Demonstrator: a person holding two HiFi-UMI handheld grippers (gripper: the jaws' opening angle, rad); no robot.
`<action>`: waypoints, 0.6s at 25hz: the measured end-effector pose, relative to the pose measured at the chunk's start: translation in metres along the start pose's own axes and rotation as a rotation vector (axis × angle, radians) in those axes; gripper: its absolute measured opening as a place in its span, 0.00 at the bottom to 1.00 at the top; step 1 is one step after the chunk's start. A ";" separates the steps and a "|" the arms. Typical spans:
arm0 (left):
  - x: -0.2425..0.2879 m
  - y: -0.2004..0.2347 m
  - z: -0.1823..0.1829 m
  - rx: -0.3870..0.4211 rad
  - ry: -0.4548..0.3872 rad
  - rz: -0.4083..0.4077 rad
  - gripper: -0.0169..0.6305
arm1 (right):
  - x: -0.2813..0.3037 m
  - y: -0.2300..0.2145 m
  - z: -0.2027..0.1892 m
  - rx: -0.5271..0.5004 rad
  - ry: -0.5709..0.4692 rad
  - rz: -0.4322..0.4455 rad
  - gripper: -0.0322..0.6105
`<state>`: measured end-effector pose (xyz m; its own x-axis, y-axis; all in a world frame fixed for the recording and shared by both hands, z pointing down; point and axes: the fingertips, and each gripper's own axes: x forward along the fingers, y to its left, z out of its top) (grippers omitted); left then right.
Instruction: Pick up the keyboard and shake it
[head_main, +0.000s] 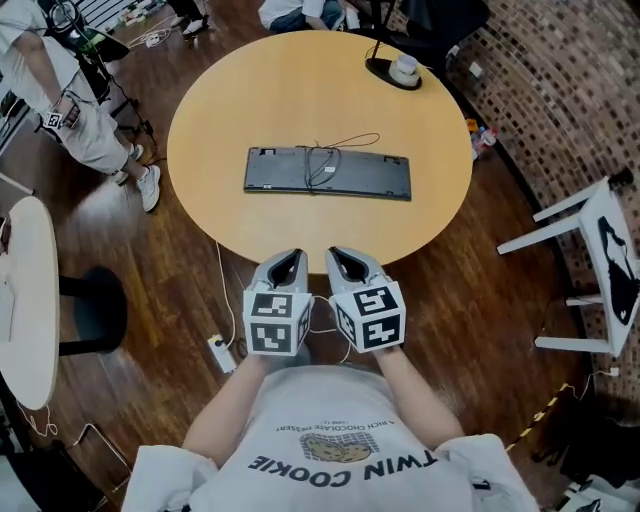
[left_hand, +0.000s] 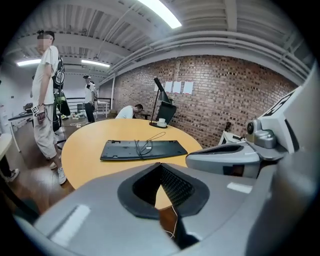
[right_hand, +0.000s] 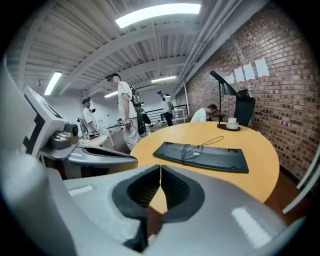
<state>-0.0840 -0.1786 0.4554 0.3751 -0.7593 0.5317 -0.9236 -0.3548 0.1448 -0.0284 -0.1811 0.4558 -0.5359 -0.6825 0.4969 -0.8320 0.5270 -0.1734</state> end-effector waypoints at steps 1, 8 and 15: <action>0.006 0.011 0.003 -0.005 0.003 -0.017 0.04 | 0.008 -0.003 0.004 0.006 0.001 -0.020 0.05; 0.043 0.087 0.014 -0.022 0.052 -0.088 0.04 | 0.045 -0.040 0.013 0.188 0.023 -0.036 0.06; 0.094 0.148 0.019 -0.061 0.130 -0.119 0.04 | 0.053 -0.108 0.012 0.376 0.003 0.006 0.08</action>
<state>-0.1837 -0.3126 0.5103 0.4727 -0.6357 0.6103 -0.8777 -0.4018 0.2612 0.0313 -0.2795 0.4907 -0.5411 -0.6781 0.4973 -0.8237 0.3083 -0.4759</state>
